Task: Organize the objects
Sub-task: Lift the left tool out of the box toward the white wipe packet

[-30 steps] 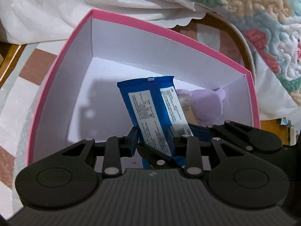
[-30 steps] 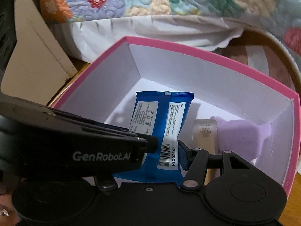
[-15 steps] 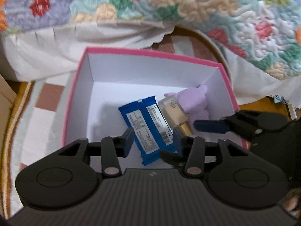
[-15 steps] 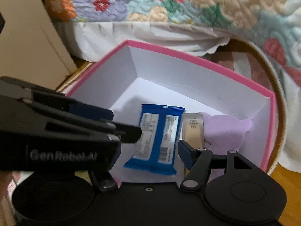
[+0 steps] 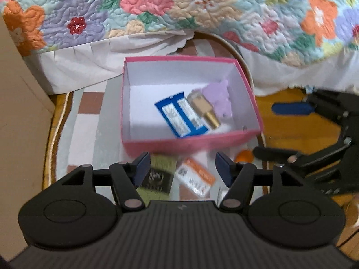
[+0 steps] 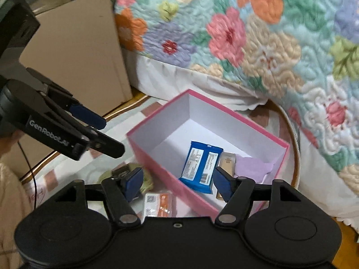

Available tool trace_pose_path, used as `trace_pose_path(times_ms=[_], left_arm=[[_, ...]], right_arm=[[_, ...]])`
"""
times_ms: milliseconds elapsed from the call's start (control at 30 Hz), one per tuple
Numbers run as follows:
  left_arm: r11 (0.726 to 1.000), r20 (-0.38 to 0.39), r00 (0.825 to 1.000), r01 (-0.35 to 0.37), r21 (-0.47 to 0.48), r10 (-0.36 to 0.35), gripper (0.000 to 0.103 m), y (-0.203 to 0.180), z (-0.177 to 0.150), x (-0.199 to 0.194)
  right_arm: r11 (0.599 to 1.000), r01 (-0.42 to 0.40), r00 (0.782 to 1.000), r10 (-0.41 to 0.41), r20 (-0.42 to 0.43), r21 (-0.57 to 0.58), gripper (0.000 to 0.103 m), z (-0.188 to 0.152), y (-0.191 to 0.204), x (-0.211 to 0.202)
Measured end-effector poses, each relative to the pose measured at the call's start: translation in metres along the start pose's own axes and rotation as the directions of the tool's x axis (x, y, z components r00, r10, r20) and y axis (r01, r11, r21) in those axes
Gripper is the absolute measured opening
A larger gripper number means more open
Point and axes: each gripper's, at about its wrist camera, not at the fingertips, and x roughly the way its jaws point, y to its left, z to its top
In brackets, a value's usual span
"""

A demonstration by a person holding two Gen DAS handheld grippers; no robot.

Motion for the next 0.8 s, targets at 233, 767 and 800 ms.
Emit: trace_pose_path(times_ms=[233,767,800], left_arm=[[0.999,-0.06,0.998,0.004,0.033,-0.002,0.066,-0.012,-0.048,-0.007],[0.998,-0.1,0.994,0.049,0.029,-0.046,0.07,-0.05,-0.089,0.033],[0.998,-0.1,0.994,0.053,0.029,-0.05,0.07,-0.051,-0.091,0.039]], right_arm=[[0.997,-0.044,0.998,0.046,0.035,-0.056,0.084,-0.037,0.017,-0.029],[0.953,-0.146,0.988,0.126,-0.093,-0.265,0.09,-0.123,0.059,-0.023],[0.948,-0.149,0.986,0.122,-0.113,-0.281,0.09,-0.128,0.061,-0.015]])
